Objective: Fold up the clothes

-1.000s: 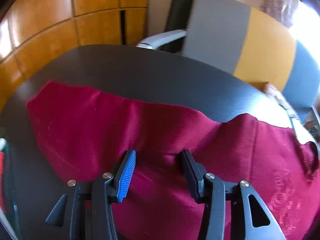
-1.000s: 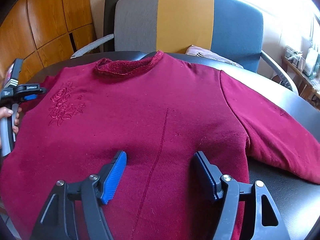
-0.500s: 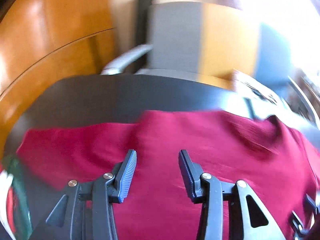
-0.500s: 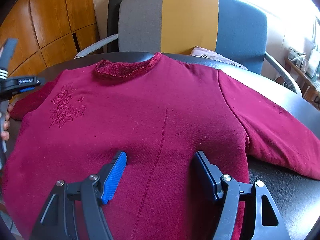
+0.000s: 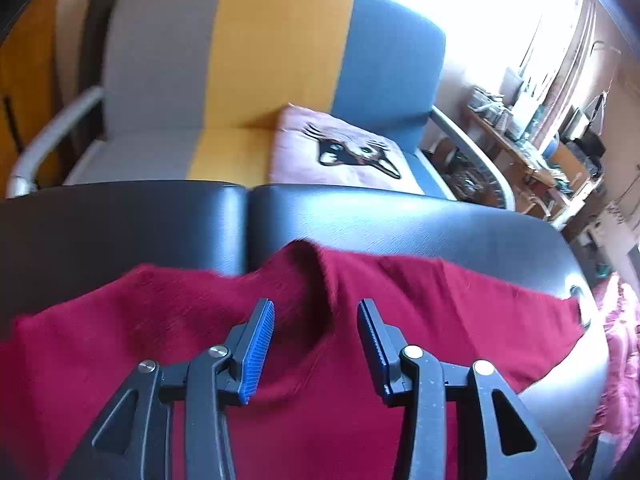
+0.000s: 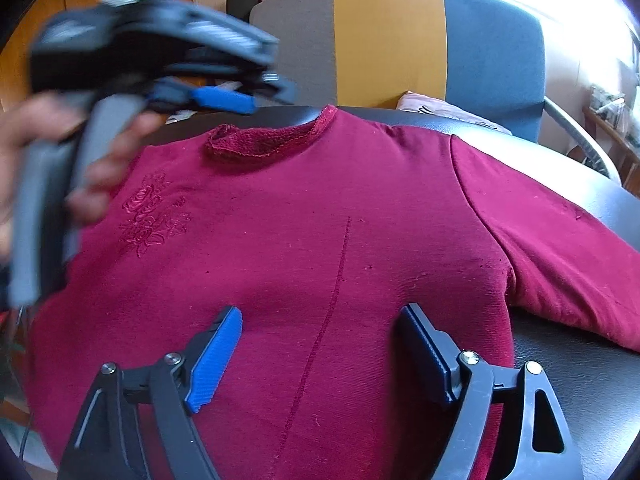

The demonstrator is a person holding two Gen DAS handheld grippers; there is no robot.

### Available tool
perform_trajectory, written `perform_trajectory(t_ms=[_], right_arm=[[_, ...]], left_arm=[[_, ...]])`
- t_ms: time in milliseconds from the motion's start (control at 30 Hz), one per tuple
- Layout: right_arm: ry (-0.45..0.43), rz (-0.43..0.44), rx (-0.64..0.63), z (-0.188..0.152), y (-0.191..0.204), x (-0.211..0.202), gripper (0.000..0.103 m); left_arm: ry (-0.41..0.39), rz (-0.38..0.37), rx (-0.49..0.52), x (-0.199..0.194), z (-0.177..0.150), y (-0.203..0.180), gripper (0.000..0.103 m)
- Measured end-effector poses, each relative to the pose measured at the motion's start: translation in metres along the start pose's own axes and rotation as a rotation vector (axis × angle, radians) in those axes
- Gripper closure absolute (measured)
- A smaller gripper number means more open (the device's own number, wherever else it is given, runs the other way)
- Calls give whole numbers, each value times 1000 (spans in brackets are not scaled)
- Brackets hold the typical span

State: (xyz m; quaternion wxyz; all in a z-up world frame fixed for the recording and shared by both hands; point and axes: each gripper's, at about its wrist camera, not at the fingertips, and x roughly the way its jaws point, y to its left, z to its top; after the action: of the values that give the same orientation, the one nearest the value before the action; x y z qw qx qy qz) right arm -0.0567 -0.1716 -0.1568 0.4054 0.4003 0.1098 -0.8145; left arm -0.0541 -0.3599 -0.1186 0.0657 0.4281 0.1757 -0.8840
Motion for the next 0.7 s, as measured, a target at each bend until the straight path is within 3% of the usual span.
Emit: perform_trajectory(t_ms=[167, 233, 267, 400, 533, 667, 700], right_arm=[[-16, 33, 28, 0, -5, 0, 18], [-21, 42, 34, 0, -6, -1, 18], [-23, 46, 37, 0, -7, -1, 18], [-30, 57, 45, 0, -7, -1, 18], [-30, 46, 36, 0, -5, 1, 18], [-30, 46, 36, -3, -4, 0, 18], [-29, 44, 35, -3, -4, 0, 18]], left_arm=[[66, -55, 20, 43, 18, -9, 60], [78, -85, 49, 60, 24, -15, 88], [78, -80, 68, 66, 25, -17, 92], [59, 58, 158, 85, 28, -19, 96], [36, 102, 239, 90, 30, -30, 96], [32, 59, 197, 71, 37, -24, 94], [24, 48, 182, 62, 38, -19, 89]])
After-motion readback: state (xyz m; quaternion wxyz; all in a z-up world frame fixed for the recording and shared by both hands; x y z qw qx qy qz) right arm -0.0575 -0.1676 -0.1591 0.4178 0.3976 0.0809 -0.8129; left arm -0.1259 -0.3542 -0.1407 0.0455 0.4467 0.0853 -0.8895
